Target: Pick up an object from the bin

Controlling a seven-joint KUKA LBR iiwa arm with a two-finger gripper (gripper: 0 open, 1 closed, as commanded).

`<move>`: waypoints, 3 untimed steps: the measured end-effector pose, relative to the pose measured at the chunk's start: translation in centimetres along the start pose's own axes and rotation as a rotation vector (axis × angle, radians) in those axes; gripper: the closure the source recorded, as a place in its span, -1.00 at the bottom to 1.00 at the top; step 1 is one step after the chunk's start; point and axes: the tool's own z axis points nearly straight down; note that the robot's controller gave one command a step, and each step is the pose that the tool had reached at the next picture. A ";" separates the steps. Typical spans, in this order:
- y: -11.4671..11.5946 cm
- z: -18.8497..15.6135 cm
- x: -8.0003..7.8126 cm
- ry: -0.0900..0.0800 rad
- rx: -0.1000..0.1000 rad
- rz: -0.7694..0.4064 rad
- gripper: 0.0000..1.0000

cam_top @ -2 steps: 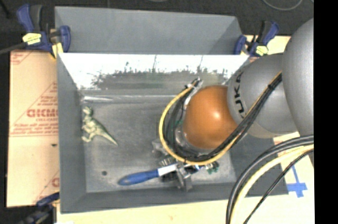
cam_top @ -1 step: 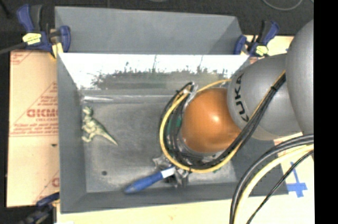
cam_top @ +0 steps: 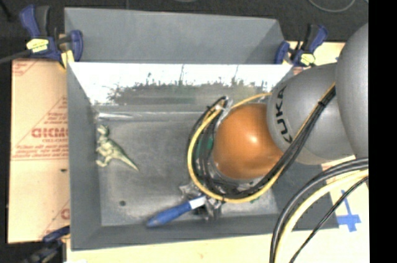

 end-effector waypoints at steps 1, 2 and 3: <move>0.1 -0.3 0.1 0.001 -0.002 0.001 1.00; 0.2 -2.2 0.3 0.011 -0.008 0.002 1.00; 0.1 -4.0 0.1 0.004 -0.003 0.003 1.00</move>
Offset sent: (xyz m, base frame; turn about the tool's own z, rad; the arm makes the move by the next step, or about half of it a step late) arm 0.0001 -0.0002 0.0674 0.0000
